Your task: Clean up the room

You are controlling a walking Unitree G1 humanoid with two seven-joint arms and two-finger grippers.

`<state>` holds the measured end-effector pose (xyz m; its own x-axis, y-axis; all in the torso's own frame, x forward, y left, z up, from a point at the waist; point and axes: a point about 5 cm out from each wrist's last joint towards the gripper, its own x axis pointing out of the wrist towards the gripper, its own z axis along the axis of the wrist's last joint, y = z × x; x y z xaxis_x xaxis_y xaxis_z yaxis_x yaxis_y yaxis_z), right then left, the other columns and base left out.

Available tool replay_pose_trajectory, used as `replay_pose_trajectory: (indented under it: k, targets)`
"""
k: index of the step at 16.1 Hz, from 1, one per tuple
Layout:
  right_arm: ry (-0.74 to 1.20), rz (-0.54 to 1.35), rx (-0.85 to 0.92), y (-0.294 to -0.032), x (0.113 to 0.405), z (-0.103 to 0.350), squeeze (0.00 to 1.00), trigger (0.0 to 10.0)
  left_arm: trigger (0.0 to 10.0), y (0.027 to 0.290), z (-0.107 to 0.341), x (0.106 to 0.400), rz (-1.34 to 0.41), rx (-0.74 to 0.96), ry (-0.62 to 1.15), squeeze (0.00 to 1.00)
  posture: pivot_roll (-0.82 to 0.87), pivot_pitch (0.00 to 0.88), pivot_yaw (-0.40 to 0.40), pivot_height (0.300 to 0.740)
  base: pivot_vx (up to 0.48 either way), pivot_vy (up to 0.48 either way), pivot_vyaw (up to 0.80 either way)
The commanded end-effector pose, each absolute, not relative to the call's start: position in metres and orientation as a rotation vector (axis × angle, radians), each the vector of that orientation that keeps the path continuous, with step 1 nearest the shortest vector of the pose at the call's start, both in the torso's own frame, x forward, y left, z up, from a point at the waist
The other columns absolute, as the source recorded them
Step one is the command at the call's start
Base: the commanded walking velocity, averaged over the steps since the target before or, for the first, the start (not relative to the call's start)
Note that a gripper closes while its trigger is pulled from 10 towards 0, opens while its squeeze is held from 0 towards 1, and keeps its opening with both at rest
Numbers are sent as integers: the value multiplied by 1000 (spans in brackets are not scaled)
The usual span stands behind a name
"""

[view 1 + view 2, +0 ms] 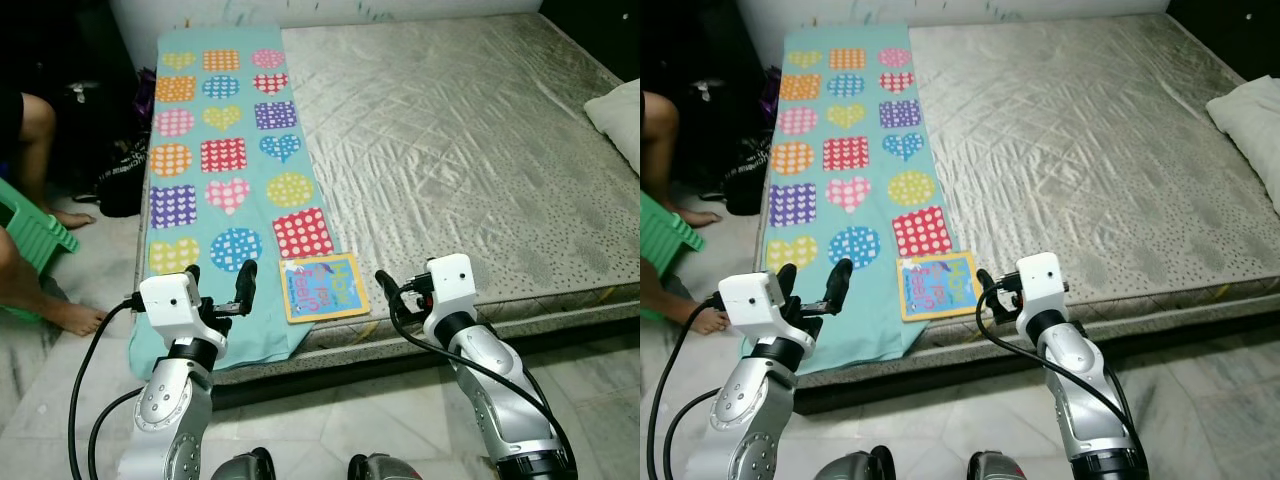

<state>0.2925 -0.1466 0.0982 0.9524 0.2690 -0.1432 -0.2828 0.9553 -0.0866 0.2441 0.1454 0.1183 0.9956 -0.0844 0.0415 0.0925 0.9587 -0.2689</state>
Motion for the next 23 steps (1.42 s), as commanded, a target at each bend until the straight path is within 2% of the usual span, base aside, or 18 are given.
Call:
replay_pose_trajectory:
  k: [1, 8, 20, 23]
  targets:
    - [133, 288, -112, -146, 291, 98, 0, 10000, 10000, 147, 120, 242, -96, -271, -42, 0, -130, 166, -3, 740, 375, 0, 0]
    - [127, 283, -107, -147, 292, 99, 0, 10000, 10000, 147, 119, 242, -89, -262, -31, 0, -127, 164, -6, 740, 419, 0, 0]
    - [134, 286, -128, -149, 292, 96, 0, 10000, 10000, 148, 117, 239, -60, -262, -21, 0, -119, 170, -16, 740, 0, 0, 0]
    - [138, 289, -127, -148, 291, 96, 0, 10000, 10000, 148, 116, 238, -61, -269, -15, 0, -123, 171, -12, 740, 0, 0, -583]
